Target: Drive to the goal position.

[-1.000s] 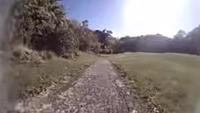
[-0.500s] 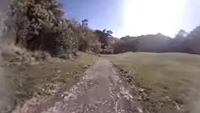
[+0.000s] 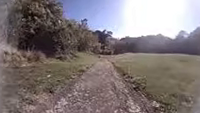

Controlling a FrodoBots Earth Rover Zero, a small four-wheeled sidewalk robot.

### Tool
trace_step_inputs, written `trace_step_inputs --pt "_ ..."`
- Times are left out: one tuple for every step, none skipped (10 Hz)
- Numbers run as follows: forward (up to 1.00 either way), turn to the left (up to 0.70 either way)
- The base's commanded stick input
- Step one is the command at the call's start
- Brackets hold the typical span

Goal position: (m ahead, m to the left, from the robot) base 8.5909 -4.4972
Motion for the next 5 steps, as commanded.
trace_step_inputs --pt "1.0 0.0" --pt "1.0 0.0" --pt "1.0 0.0" --pt "1.0 0.0" --pt "1.0 0.0"
